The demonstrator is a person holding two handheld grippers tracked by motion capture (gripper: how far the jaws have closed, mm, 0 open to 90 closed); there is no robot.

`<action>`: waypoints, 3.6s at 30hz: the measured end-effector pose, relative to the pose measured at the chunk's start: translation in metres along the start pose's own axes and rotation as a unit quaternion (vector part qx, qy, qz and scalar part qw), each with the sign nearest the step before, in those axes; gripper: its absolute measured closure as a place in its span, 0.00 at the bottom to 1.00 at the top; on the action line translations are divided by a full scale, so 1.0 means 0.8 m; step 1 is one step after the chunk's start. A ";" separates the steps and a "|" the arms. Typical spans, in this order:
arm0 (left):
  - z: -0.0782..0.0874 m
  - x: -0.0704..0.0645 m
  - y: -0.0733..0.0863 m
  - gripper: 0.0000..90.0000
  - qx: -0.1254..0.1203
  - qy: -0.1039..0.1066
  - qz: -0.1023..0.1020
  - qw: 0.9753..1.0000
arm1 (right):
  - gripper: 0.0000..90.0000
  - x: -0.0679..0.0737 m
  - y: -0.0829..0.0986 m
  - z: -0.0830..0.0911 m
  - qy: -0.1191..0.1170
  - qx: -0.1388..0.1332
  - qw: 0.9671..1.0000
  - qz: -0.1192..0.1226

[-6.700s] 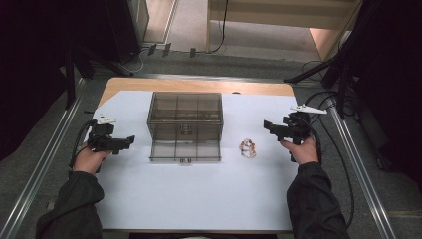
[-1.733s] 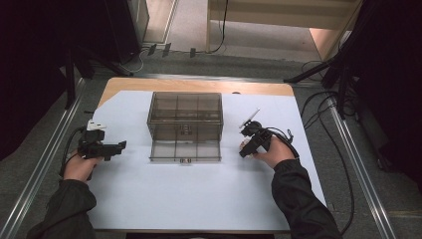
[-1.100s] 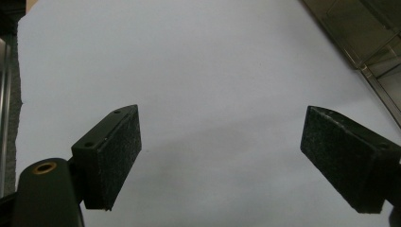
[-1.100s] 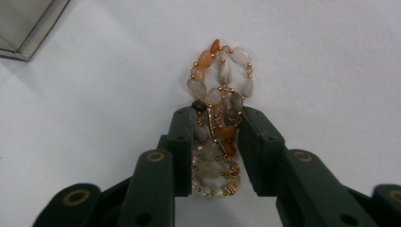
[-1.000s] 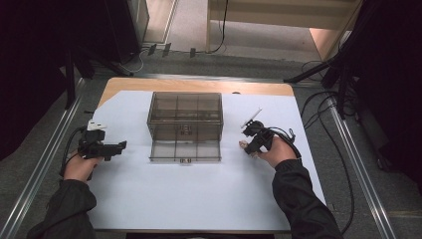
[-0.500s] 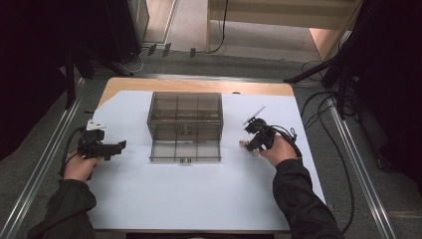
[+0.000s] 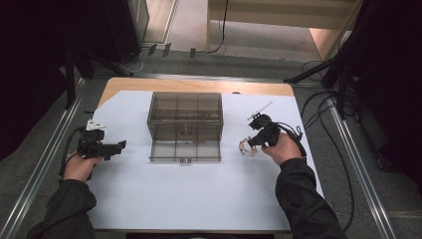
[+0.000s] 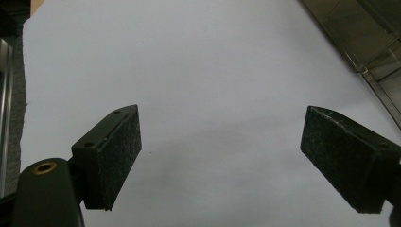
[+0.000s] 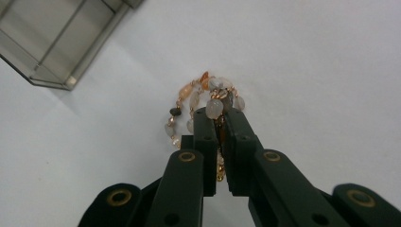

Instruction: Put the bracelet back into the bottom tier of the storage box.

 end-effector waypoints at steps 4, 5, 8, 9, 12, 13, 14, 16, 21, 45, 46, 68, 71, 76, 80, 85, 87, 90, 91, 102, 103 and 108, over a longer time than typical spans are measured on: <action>0.000 0.000 0.000 0.16 0.000 0.001 -0.001 1.000 | 0.96 0.000 -0.005 0.012 -0.005 -0.024 1.000 0.001; 0.000 0.000 0.000 0.16 0.000 0.001 -0.001 1.000 | 0.96 0.001 -0.008 0.020 -0.007 -0.036 0.999 -0.002; 0.000 0.000 -0.001 0.16 0.000 0.001 -0.001 1.000 | 0.96 0.003 -0.010 0.027 -0.011 -0.048 0.999 -0.001; -0.001 0.000 -0.001 0.16 0.001 0.002 -0.001 1.000 | 0.96 0.004 -0.012 0.034 -0.011 -0.058 0.998 -0.002; -0.001 0.000 -0.002 0.16 0.001 0.001 -0.002 1.000 | 0.96 0.007 -0.015 0.045 -0.012 -0.072 0.997 -0.003; -0.001 0.000 -0.002 0.16 0.001 0.001 -0.002 1.000 | 0.96 0.007 -0.016 0.048 -0.013 -0.077 0.997 -0.002; -0.002 -0.001 -0.002 0.16 0.000 0.002 -0.002 1.000 | 0.96 0.007 -0.016 0.048 -0.013 -0.077 0.997 -0.002; -0.002 -0.001 -0.003 0.16 -0.001 0.003 -0.002 1.000 | 0.96 0.009 -0.017 0.055 -0.016 -0.084 0.996 -0.002; -0.003 -0.002 -0.004 0.16 -0.001 0.003 -0.003 1.000 | 0.96 0.012 -0.020 0.070 -0.014 -0.102 0.995 0.002; -0.006 -0.005 -0.006 0.16 0.000 0.005 -0.007 1.000 | 0.96 0.053 -0.037 0.130 -0.032 -0.157 0.986 0.035; -0.006 -0.005 -0.006 0.16 0.000 0.005 -0.007 1.000 | 0.96 0.053 -0.037 0.130 -0.032 -0.157 0.986 0.035; 0.002 0.001 0.001 0.16 -0.003 -0.002 -0.001 1.000 | 0.96 0.088 -0.054 0.137 -0.044 -0.167 0.983 0.061; 0.003 0.002 0.002 0.16 -0.002 -0.003 0.001 1.000 | 0.96 0.094 -0.056 0.136 -0.047 -0.163 0.983 0.066; 0.005 0.003 0.004 0.16 -0.002 -0.004 0.002 1.000 | 0.96 0.100 -0.059 0.132 -0.045 -0.160 0.983 0.073; 0.006 0.004 0.006 0.16 -0.001 -0.006 0.002 1.000 | 0.96 0.105 -0.062 0.132 -0.046 -0.160 0.983 0.076; 0.007 0.005 0.007 0.16 0.000 -0.006 0.002 1.000 | 0.96 0.111 -0.067 0.131 -0.048 -0.163 0.982 0.084; 0.008 0.005 0.008 0.16 0.000 -0.007 0.003 1.000 | 0.96 0.113 -0.069 0.130 -0.048 -0.163 0.982 0.087; 0.008 0.005 0.008 0.16 -0.001 -0.007 0.004 1.000 | 0.96 0.117 -0.072 0.128 -0.050 -0.165 0.981 0.090; 0.008 0.005 0.008 0.16 -0.001 -0.007 0.004 1.000 | 0.96 0.119 -0.072 0.127 -0.050 -0.164 0.981 0.090; 0.009 0.006 0.009 0.16 -0.001 -0.008 0.004 1.000 | 0.96 0.135 -0.081 0.112 -0.051 -0.170 0.979 0.102; 0.009 0.006 0.009 0.16 -0.001 -0.008 0.005 1.000 | 0.96 0.138 -0.082 0.106 -0.050 -0.165 0.979 0.104; 0.009 0.006 0.009 0.16 -0.002 -0.007 0.006 1.000 | 0.96 0.143 -0.082 0.096 -0.054 -0.158 0.980 0.112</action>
Point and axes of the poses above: each handheld gripper's, and its own axes: z roughly backward along the jaws, y roughly out of its underside, x roughly to its left, the point moved 7 cm from there along -z, roughly forward along the jaws, and after that the axes turned 2 degrees about y, right-handed, at the moved point
